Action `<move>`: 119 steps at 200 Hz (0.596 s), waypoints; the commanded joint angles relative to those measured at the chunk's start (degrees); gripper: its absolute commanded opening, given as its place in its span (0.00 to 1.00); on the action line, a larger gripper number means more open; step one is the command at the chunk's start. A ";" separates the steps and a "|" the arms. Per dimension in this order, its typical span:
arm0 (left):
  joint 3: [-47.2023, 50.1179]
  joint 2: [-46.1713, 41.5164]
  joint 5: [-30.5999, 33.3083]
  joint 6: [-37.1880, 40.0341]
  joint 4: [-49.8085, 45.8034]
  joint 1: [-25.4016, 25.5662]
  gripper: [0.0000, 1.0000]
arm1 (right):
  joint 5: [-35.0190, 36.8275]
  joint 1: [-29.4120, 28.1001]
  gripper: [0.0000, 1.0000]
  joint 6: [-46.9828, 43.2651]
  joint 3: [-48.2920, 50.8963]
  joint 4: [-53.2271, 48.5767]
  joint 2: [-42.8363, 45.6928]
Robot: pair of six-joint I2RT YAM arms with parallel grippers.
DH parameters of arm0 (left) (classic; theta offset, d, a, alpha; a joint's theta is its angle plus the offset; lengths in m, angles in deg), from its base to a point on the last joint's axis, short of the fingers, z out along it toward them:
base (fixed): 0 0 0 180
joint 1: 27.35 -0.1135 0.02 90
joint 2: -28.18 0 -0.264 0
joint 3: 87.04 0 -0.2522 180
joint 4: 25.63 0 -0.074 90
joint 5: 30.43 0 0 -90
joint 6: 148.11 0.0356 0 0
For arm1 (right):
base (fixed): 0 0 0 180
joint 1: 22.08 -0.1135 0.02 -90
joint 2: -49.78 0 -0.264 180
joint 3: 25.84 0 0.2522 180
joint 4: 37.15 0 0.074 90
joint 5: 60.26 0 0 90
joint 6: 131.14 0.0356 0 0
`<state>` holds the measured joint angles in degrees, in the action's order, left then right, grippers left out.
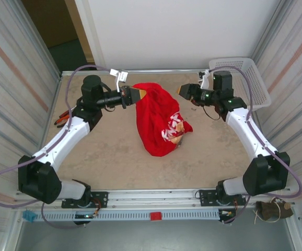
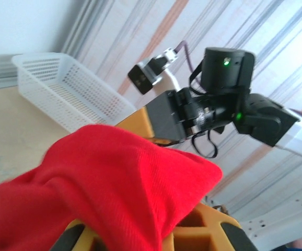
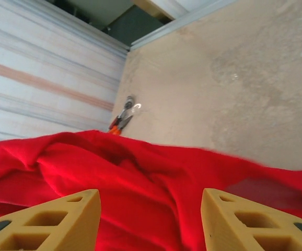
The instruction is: Fold the inside-out t-shirt
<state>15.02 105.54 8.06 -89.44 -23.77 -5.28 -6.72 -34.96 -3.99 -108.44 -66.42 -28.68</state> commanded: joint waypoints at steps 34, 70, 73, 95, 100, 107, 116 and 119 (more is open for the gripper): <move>-0.18 1.15 -6.35 -5.83 7.82 -0.53 0.00 | 28.11 -14.58 0.52 -6.38 5.99 -6.59 16.45; -1.67 1.30 -7.21 -4.48 5.30 -0.58 0.00 | 32.86 -20.94 0.57 -12.70 2.13 -7.42 13.95; -1.77 1.37 -7.27 -4.46 5.22 -0.58 0.00 | 32.59 -21.37 0.57 -13.19 1.34 -7.43 13.11; -2.07 1.45 -7.21 -4.49 5.04 -0.48 0.00 | 33.14 -23.55 0.56 -15.17 -2.70 -7.08 8.88; -2.13 1.47 -7.13 -4.47 5.12 -0.54 0.00 | 33.18 -23.81 0.56 -15.55 -3.73 -7.15 7.83; -2.13 1.56 -7.04 -4.71 5.20 -0.59 0.00 | 33.20 -24.06 0.55 -15.87 -5.10 -7.17 6.14; -2.19 1.73 -7.04 -5.03 5.59 -0.52 0.00 | 32.83 -24.12 0.53 -15.96 -6.71 -7.17 4.14; -2.19 1.78 -7.11 -5.19 5.77 -0.51 0.00 | 32.67 -24.17 0.52 -16.08 -7.31 -7.21 3.49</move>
<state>15.13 107.05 2.53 -93.99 -19.79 -5.28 24.05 -58.37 -16.45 -111.15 -73.02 -21.55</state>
